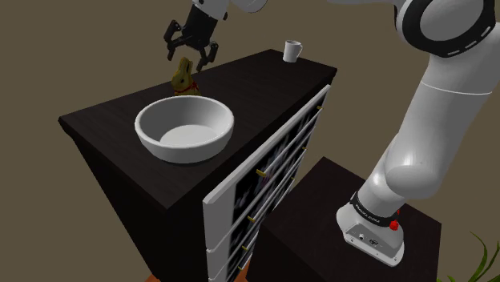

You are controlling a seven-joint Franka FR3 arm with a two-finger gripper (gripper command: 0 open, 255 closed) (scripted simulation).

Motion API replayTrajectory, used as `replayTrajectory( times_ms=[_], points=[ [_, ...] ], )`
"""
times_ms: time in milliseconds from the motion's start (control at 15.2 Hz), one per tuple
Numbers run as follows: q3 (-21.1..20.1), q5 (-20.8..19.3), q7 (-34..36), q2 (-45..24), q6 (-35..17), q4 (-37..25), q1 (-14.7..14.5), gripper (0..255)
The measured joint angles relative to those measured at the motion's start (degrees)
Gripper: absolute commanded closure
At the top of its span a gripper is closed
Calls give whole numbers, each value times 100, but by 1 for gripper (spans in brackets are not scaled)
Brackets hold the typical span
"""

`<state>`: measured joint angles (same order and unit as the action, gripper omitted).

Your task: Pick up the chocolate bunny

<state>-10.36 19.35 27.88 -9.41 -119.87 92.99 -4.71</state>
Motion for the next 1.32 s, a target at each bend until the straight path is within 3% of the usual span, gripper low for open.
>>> replayTrajectory(
  times_ms=[66,132,792,1320],
  points=[
    [0,7,-18,-5,-40,39,1,0],
    [0,11,-26,-8,-58,54,2,255],
    [1,16,-34,-4,-83,71,4,255],
    [12,-71,145,-11,420,-452,5,255]
  ],
)
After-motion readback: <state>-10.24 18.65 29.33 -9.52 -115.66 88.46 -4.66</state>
